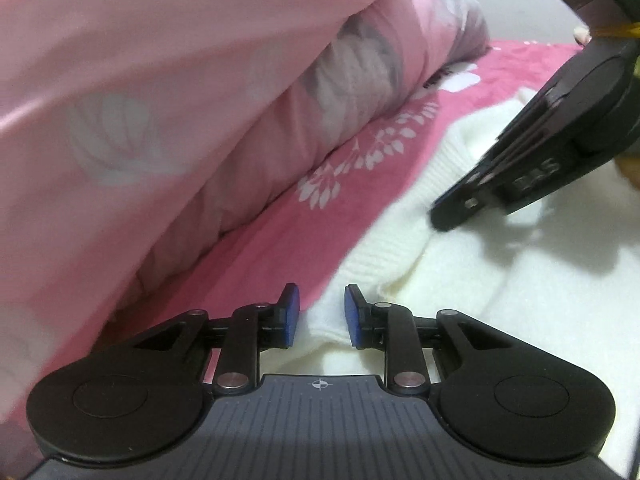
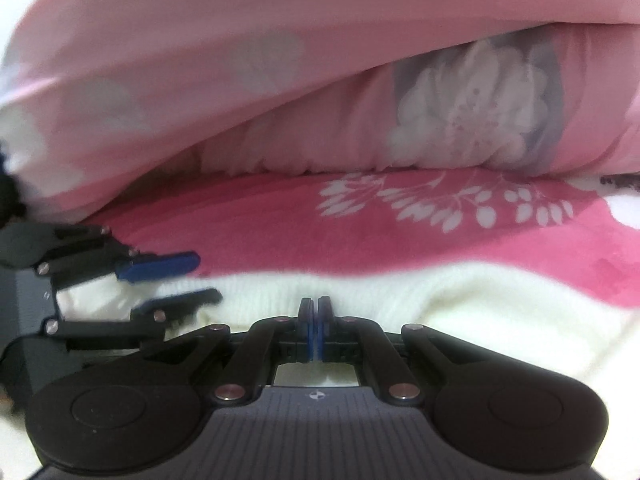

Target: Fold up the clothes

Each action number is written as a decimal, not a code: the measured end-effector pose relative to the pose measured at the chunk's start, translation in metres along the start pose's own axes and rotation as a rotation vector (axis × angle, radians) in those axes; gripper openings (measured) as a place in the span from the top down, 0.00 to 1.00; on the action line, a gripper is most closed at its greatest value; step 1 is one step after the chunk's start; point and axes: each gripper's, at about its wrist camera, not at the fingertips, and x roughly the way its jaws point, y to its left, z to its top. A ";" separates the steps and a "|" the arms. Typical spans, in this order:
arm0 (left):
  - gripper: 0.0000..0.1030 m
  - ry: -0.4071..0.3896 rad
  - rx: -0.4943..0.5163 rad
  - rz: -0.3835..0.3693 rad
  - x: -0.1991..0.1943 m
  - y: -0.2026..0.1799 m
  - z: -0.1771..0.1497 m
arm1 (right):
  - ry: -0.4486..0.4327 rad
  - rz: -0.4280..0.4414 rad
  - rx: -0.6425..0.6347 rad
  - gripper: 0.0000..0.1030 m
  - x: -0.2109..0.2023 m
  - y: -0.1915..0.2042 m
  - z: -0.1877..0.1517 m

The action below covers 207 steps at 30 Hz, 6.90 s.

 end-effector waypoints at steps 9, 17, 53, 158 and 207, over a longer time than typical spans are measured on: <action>0.75 -0.099 -0.097 -0.018 -0.036 0.021 0.004 | -0.098 0.050 0.052 0.99 -0.045 -0.012 0.001; 0.74 -0.039 0.003 -0.104 -0.018 -0.004 0.004 | -0.070 0.010 0.002 0.98 -0.034 -0.014 0.012; 0.72 0.041 0.025 0.018 -0.009 -0.007 0.007 | -0.041 -0.060 -0.082 0.98 -0.024 0.007 0.011; 0.00 0.145 -0.596 -0.020 -0.331 -0.214 -0.122 | -0.141 -0.345 0.090 0.00 -0.310 0.148 -0.287; 0.00 0.164 -0.578 0.033 -0.326 -0.219 -0.118 | -0.187 -0.285 0.011 0.00 -0.313 0.145 -0.302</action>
